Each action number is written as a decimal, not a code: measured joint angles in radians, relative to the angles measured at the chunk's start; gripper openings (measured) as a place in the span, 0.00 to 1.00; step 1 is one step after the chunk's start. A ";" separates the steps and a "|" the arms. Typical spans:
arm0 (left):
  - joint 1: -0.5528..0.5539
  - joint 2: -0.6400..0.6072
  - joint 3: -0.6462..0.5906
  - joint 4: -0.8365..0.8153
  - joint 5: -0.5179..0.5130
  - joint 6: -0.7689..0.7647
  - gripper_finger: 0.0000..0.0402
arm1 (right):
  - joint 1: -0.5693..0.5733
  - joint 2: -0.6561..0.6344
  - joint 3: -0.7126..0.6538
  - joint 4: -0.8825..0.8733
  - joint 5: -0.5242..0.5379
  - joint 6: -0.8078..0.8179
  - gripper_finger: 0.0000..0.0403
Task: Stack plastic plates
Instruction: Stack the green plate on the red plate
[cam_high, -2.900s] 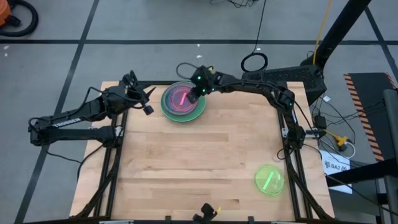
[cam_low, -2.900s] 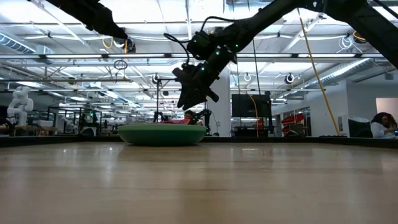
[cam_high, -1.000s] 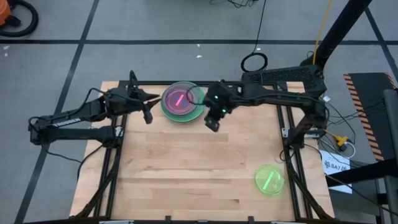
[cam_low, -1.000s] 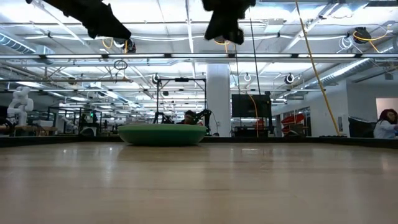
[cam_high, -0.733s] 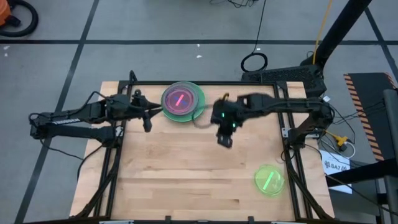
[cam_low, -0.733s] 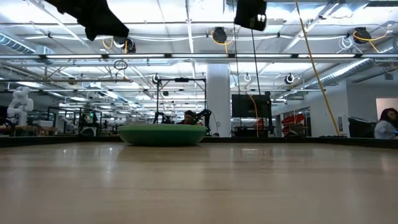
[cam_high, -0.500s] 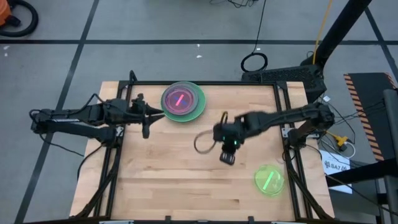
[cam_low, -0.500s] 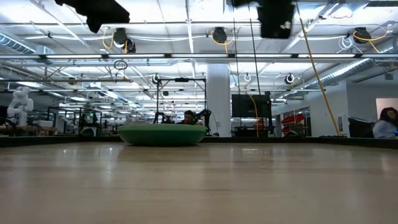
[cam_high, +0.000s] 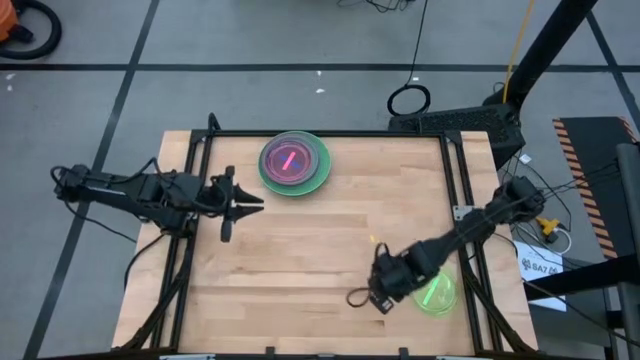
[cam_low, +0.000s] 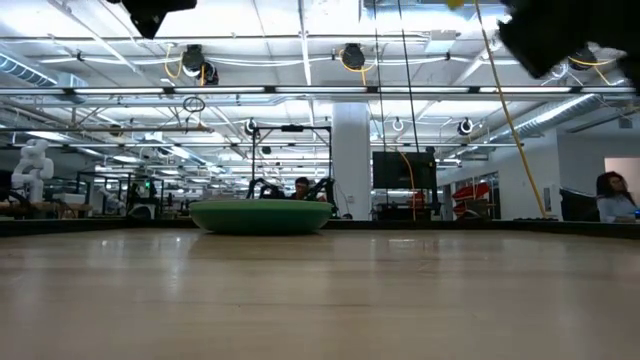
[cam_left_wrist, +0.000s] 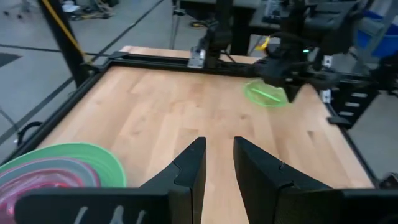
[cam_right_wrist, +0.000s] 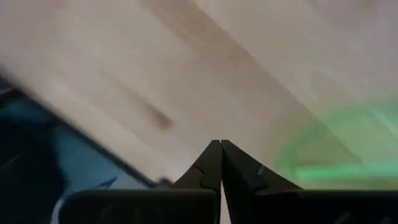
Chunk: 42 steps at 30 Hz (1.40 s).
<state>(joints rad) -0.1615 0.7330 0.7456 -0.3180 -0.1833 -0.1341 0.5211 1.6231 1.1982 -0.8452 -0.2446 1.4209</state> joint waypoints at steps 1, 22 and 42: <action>-0.009 0.000 0.000 0.000 0.000 0.000 0.22 | 0.019 0.000 -0.010 -0.026 0.000 0.052 0.00; -0.117 0.000 0.000 0.001 -0.003 -0.008 0.22 | 0.109 0.000 -0.158 -0.023 0.057 0.268 0.45; -0.127 0.000 0.000 0.001 -0.003 -0.005 0.22 | 0.107 0.003 -0.258 0.089 0.145 0.325 0.24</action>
<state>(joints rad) -0.2890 0.7330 0.7456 -0.3173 -0.1862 -0.1387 0.6277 1.6264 0.9401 -0.7561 -0.0992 1.7458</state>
